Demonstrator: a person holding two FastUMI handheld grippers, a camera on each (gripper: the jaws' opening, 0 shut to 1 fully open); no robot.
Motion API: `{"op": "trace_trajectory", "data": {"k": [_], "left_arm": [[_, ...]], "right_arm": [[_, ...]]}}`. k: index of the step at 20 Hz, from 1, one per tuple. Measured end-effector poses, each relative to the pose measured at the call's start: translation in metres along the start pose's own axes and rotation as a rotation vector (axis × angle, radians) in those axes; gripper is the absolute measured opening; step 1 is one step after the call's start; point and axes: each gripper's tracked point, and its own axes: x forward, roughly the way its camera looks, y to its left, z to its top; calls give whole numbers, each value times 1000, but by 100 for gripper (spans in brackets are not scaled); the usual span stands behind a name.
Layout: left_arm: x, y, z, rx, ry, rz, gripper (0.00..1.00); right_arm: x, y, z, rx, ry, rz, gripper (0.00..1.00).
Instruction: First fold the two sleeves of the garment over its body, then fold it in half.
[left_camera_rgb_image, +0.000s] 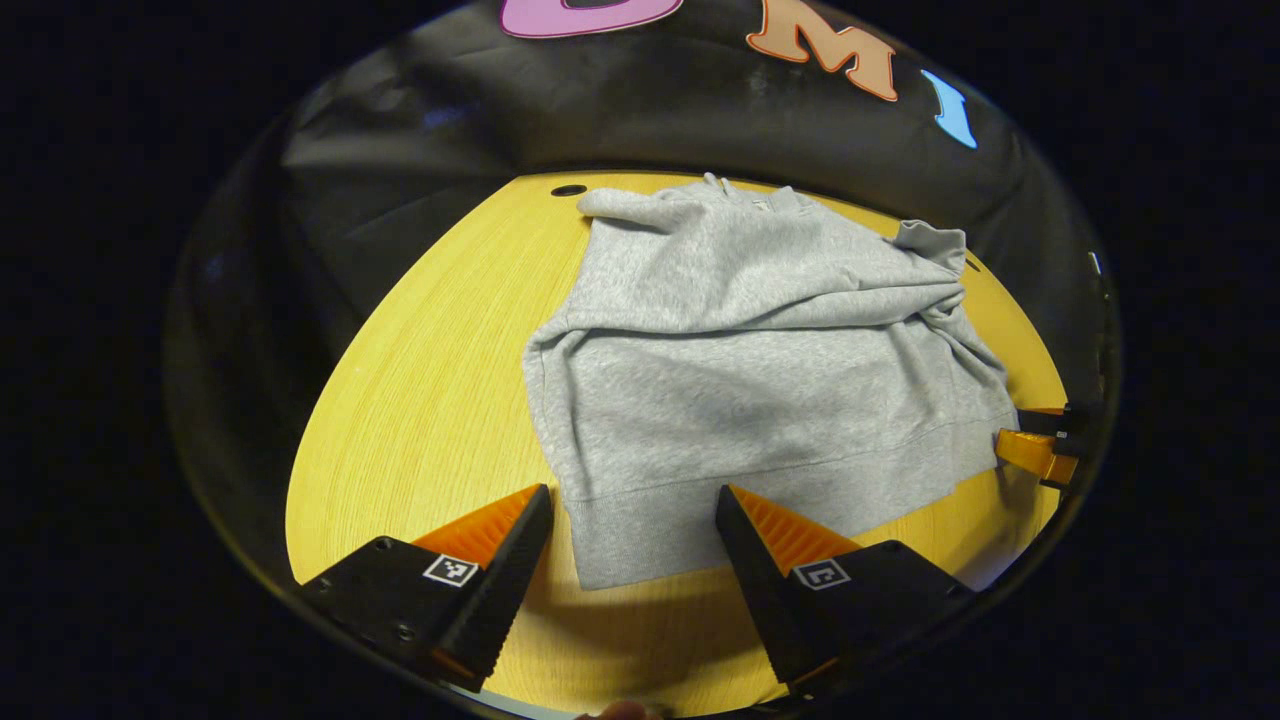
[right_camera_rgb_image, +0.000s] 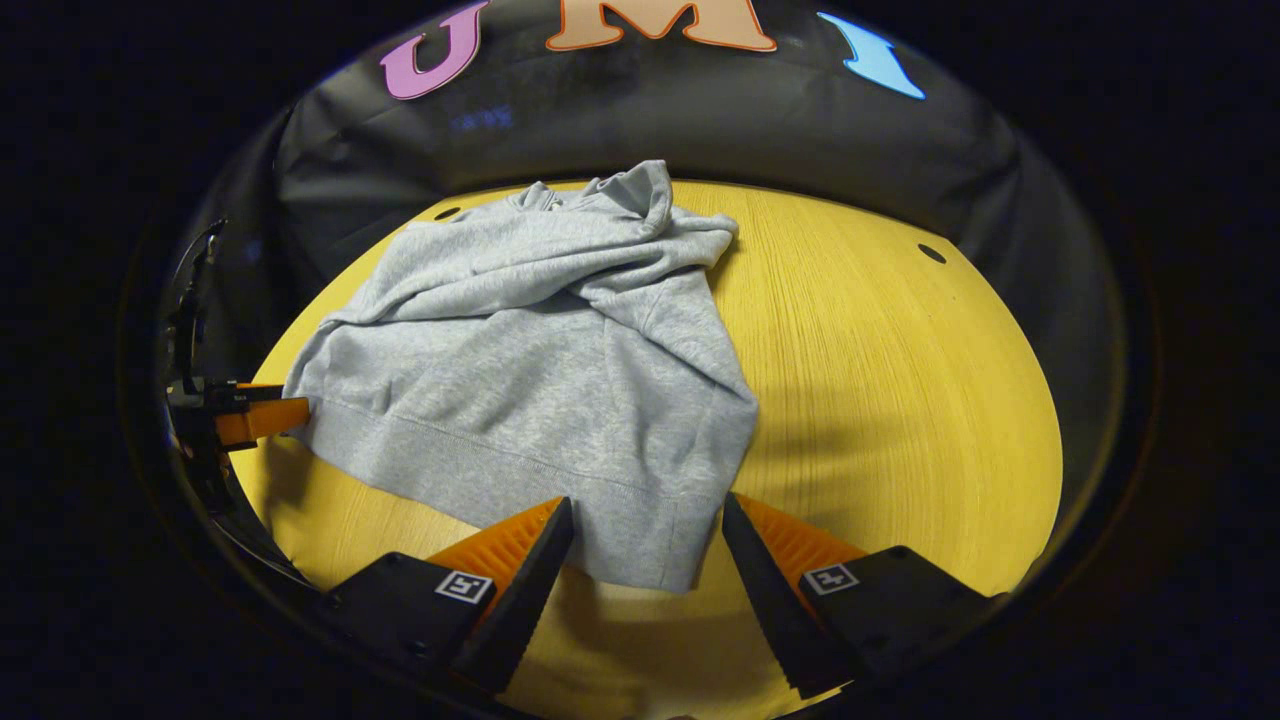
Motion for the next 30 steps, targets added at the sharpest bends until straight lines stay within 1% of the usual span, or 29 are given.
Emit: {"op": "trace_trajectory", "data": {"k": [1, 2, 4, 5, 6, 7, 8, 9, 10, 11, 12, 13, 14, 16, 19, 22, 25, 28, 30], "left_arm": [[0, 0, 0, 1, -4, 1, 98], [1, 0, 0, -2, -3, -5, 97], [2, -3, 2, 3, -8, -10, 90], [2, -5, 2, 12, -7, -16, 84], [3, -8, 4, 20, -6, -24, 78], [3, -11, 4, 28, -1, -33, 64], [3, -14, 6, 30, 0, -44, 60], [5, -19, 6, 22, 0, -54, 46], [6, -23, 8, 4, -9, -58, 36], [6, -25, 9, -8, -11, -51, 14], [5, -25, 8, -14, -15, -42, 8], [4, -25, 7, -21, -8, -34, 1], [2, -27, 4, -24, 6, -39, 0], [-5, -31, -1, -17, 33, -66, 0], [-6, -29, 0, -13, 75, -89, 0], [-3, -25, 5, -15, 100, -84, 0], [-6, -25, 13, -21, 96, -81, 0], [-14, -26, 19, -19, 89, -80, 0], [-19, -27, 34, -30, 68, -89, 0]], "right_arm": [[0, 1, -2, -5, 7, 2, 97], [0, 2, -2, -11, 3, 5, 92], [3, 4, -2, -17, 20, 16, 90], [3, 7, -1, -19, 34, 21, 82], [5, 10, -1, -21, 51, 28, 71], [5, 17, -1, -22, 66, 43, 57], [5, 24, -1, -21, 82, 65, 47], [6, 25, -2, -35, 102, 59, 23], [4, 27, -1, -58, 121, 61, 24], [5, 26, -1, -70, 134, 62, 18], [7, 27, 0, -59, 139, 69, 18], [5, 27, 0, -43, 151, 71, 7], [3, 25, -2, -35, 163, 67, 12], [-2, 22, -3, -36, 182, 65, 12], [-5, 23, -1, -64, 195, 89, 12], [-7, 26, 0, -76, 218, 117, 12], [-12, 27, 8, -76, 210, 138, 12], [-22, 29, 24, -2, 180, 158, 13], [-29, 30, 44, 64, 151, 182, 12]]}}
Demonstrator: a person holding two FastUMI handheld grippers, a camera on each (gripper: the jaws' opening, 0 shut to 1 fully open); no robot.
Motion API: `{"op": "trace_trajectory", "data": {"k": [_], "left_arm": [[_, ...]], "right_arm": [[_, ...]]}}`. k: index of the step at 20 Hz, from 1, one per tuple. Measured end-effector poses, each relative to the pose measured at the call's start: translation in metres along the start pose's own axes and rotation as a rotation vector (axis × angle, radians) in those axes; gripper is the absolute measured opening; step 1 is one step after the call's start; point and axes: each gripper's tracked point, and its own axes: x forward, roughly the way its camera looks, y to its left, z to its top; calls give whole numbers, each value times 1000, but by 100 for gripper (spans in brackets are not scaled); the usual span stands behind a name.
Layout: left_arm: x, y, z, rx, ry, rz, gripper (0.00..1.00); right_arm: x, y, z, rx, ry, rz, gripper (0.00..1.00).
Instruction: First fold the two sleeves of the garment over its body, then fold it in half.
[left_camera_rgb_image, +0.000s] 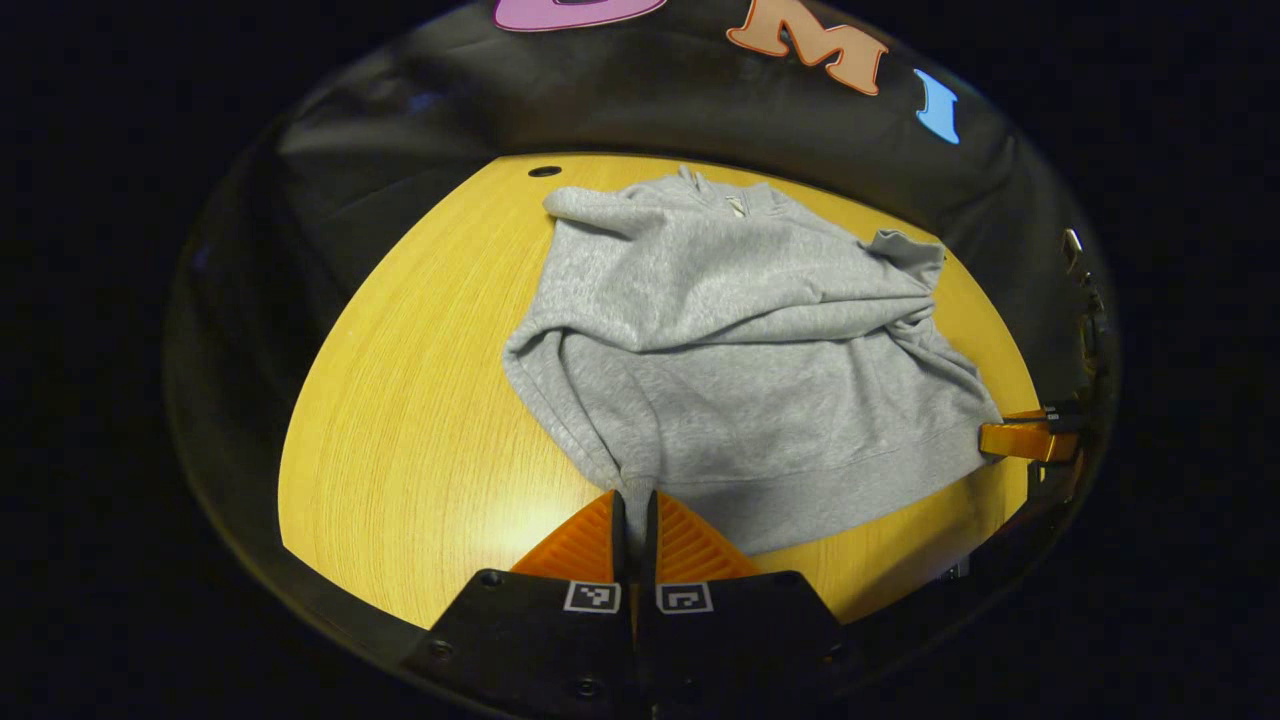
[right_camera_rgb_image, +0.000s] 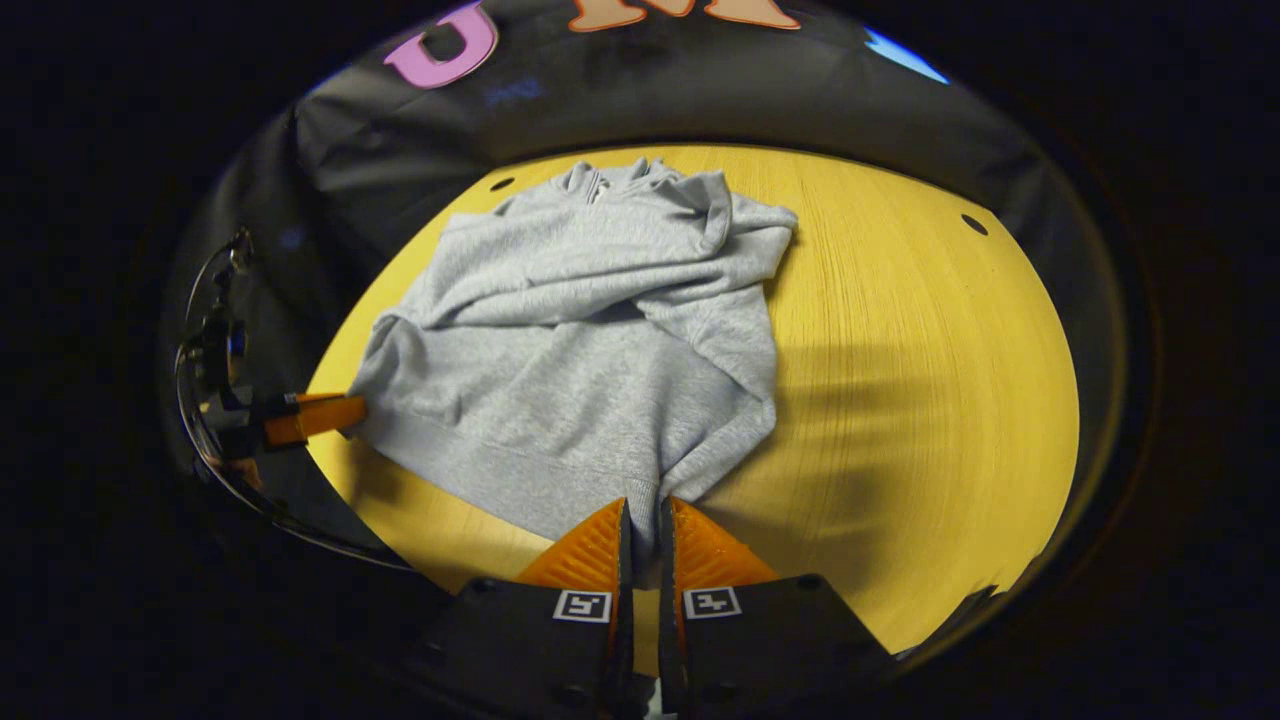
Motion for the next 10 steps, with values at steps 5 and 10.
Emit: {"op": "trace_trajectory", "data": {"k": [5, 10], "left_arm": [[-12, 0, 40, -53, -34, -28, 0], [-19, 3, 77, -72, -73, -33, 0]], "right_arm": [[-20, 7, 40, 103, -53, 70, 12], [-25, 11, 74, 165, -94, 111, 12]]}}
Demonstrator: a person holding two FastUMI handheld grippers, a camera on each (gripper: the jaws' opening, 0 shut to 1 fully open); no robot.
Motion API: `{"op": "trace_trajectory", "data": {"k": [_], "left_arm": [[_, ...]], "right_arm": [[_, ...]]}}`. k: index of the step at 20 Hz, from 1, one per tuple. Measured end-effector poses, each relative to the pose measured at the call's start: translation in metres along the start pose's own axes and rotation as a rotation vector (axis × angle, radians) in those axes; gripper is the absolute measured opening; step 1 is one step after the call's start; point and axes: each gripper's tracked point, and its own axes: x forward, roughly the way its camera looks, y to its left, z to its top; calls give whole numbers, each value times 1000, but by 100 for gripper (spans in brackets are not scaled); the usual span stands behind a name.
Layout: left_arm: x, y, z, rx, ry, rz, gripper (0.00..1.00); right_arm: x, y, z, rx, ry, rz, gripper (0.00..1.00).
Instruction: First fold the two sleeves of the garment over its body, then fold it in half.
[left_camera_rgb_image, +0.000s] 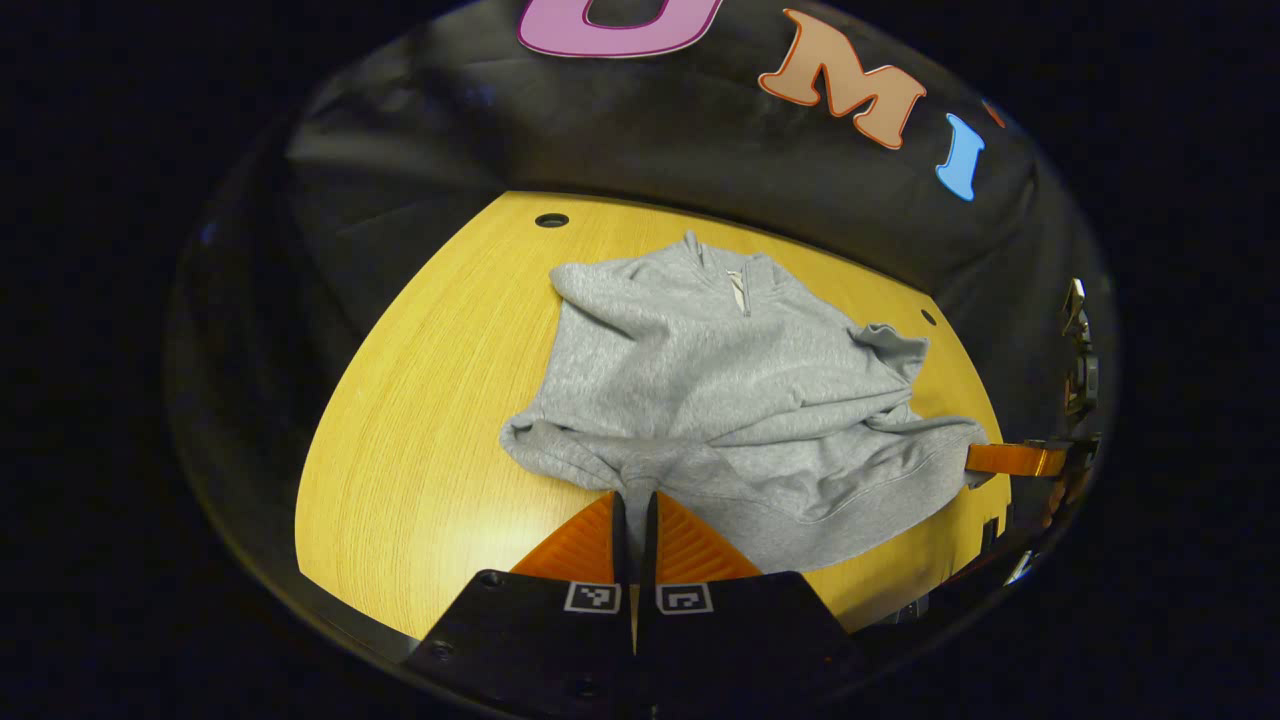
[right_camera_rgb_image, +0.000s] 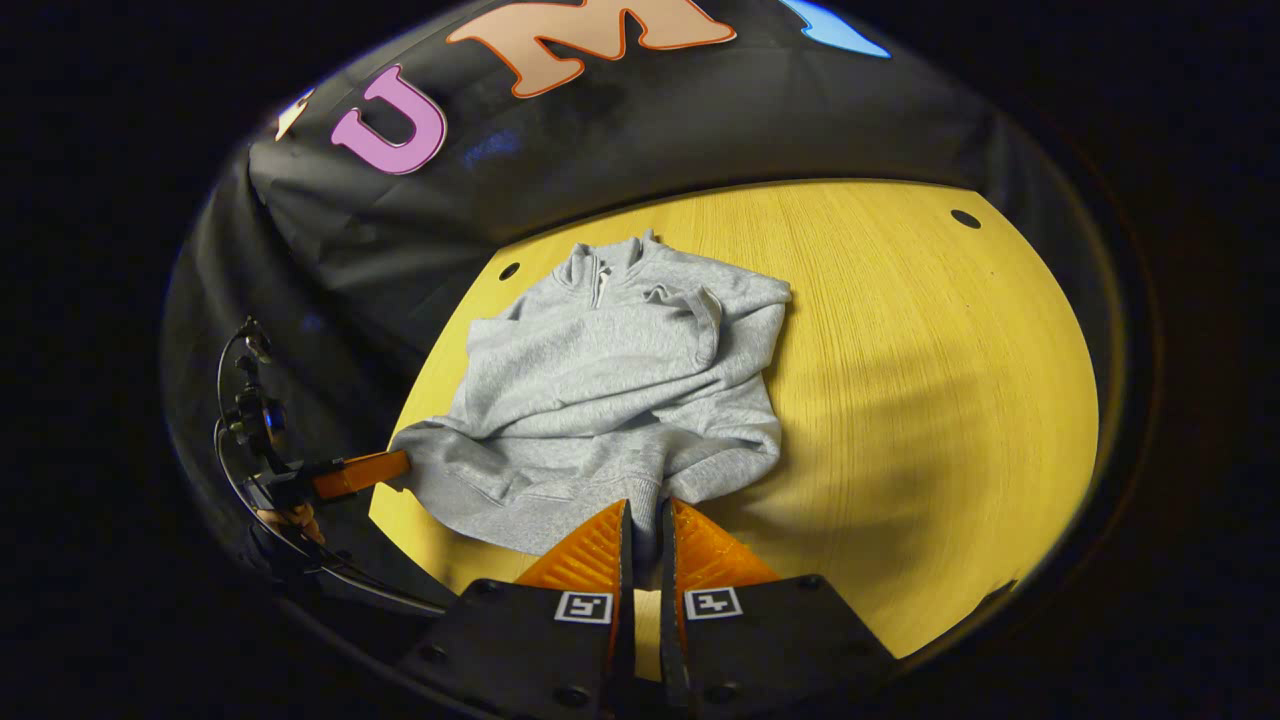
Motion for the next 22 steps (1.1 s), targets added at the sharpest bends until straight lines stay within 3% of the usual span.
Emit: {"op": "trace_trajectory", "data": {"k": [6, 11, 16, 17, 19, 22], "left_arm": [[8, 1, 26, -36, 6, -6, 0], [31, 7, 45, -98, 84, -18, 0], [56, 10, 54, -131, 140, -44, 0], [62, 11, 54, -127, 160, -40, 0], [75, 15, 54, -117, 189, -27, 0], [93, 17, 54, -130, 234, -22, 0]], "right_arm": [[-5, 10, 40, 109, -51, 57, 12], [13, 12, 70, 281, -65, 93, 12], [48, -3, 87, 364, -45, 75, 12], [56, -5, 87, 382, -32, 69, 5], [72, -7, 87, 404, -7, 57, 15], [93, -12, 90, 421, 2, 32, 15]]}}
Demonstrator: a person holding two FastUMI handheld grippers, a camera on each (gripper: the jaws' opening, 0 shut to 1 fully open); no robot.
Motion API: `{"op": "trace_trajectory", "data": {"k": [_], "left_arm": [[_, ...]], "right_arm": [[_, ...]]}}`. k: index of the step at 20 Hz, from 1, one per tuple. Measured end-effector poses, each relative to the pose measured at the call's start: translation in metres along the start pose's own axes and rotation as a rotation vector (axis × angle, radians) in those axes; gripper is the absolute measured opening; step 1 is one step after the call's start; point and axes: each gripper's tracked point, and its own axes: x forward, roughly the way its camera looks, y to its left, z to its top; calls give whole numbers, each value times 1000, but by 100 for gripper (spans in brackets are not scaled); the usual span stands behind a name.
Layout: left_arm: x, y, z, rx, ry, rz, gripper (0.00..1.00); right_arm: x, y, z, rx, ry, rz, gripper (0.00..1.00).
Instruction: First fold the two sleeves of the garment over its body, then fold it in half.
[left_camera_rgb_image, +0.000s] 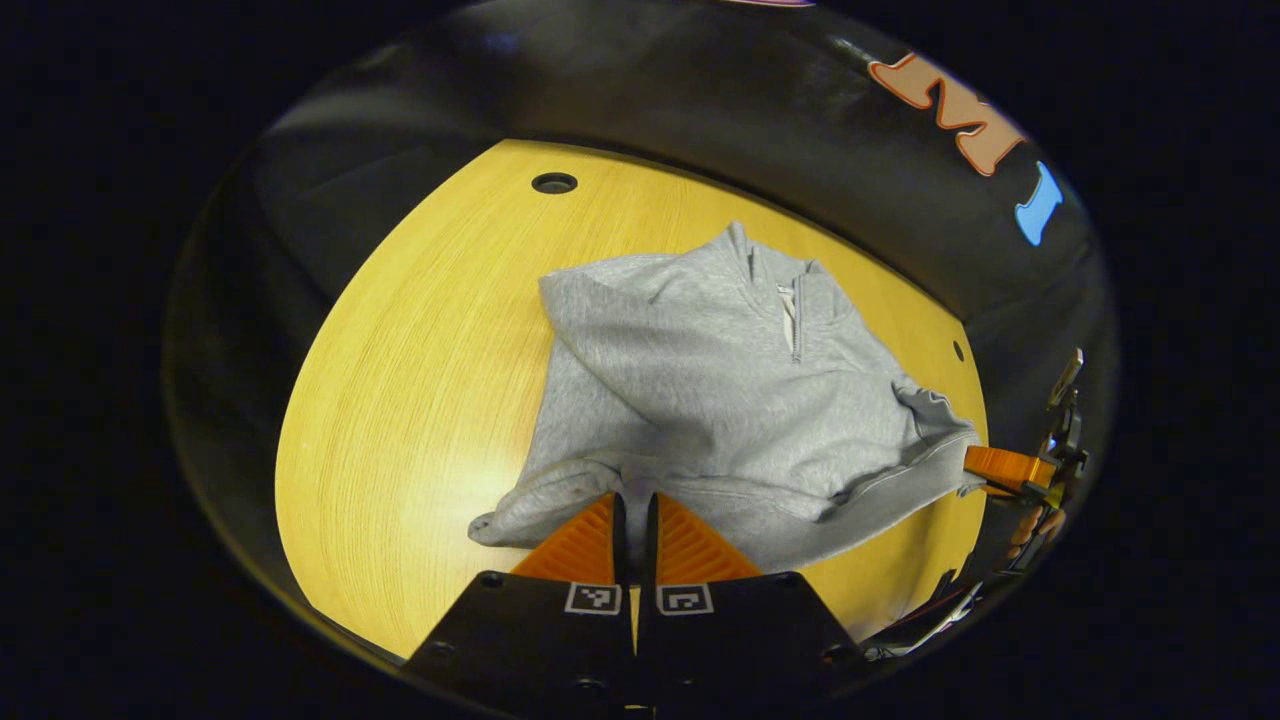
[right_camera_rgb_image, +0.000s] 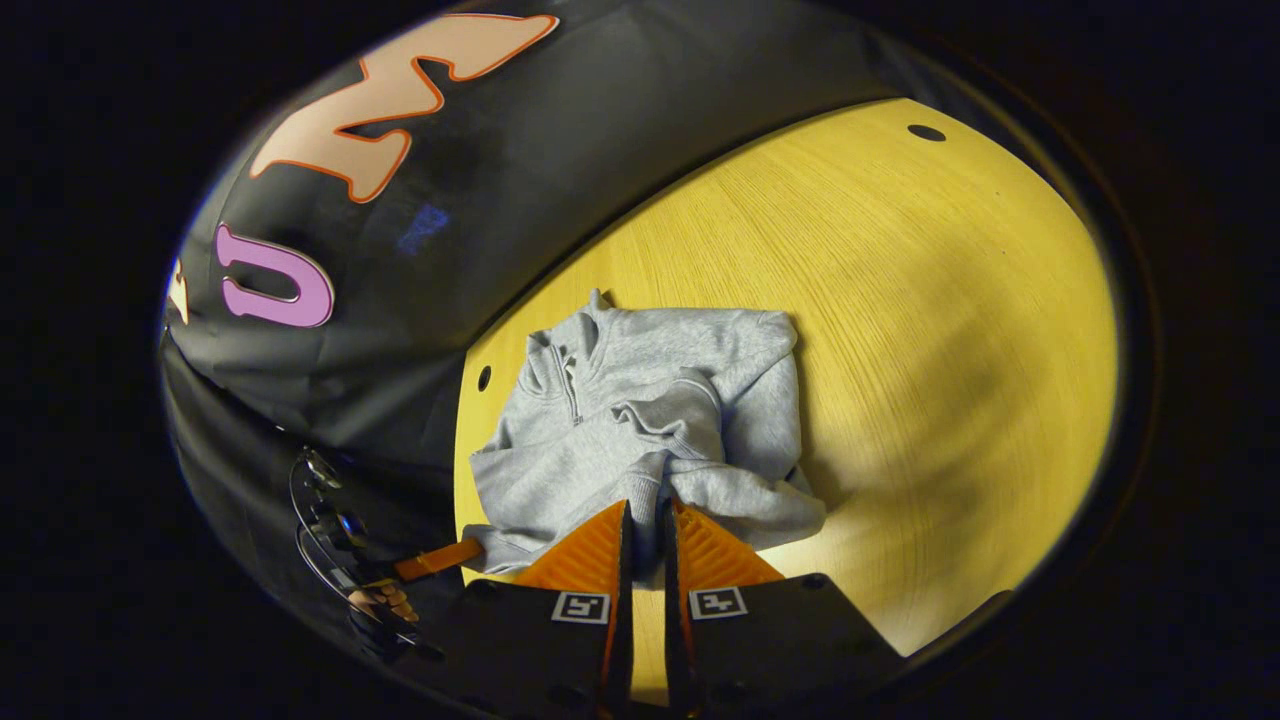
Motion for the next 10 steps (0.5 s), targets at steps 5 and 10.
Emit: {"op": "trace_trajectory", "data": {"k": [5, 10], "left_arm": [[17, 3, 2, -103, 24, 16, 2], [6, 14, 40, -34, -151, 99, 27]], "right_arm": [[16, -5, 8, 80, -4, -10, 23], [6, 16, 26, -22, -97, 31, 55]]}}
